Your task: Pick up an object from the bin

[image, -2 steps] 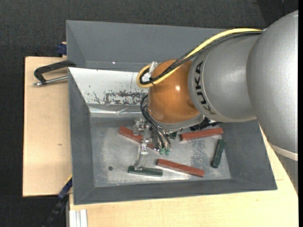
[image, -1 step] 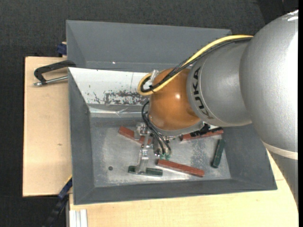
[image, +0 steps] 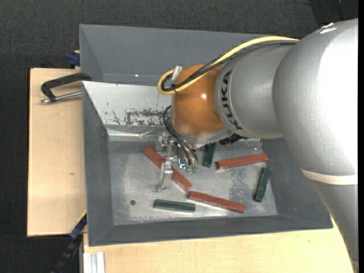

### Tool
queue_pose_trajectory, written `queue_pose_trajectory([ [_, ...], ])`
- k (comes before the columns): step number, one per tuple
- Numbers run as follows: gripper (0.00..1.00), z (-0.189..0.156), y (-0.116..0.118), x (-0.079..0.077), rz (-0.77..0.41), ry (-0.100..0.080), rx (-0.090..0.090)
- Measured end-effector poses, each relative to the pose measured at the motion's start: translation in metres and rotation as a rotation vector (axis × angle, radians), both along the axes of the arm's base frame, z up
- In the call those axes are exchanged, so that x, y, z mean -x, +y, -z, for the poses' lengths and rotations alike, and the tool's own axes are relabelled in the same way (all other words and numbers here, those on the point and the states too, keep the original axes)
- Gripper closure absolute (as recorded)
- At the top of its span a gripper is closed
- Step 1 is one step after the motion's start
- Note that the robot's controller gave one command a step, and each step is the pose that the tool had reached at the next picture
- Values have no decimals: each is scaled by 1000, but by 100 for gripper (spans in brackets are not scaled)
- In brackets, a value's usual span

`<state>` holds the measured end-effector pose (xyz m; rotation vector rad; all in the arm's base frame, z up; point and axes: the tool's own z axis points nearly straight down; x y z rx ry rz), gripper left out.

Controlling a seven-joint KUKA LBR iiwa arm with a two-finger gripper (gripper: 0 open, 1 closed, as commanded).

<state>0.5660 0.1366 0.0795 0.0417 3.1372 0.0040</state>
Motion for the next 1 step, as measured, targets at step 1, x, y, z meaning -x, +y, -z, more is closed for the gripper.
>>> queue_pose_trajectory([
  [1, 0, 3, 0, -13, 16, -2, -1],
])
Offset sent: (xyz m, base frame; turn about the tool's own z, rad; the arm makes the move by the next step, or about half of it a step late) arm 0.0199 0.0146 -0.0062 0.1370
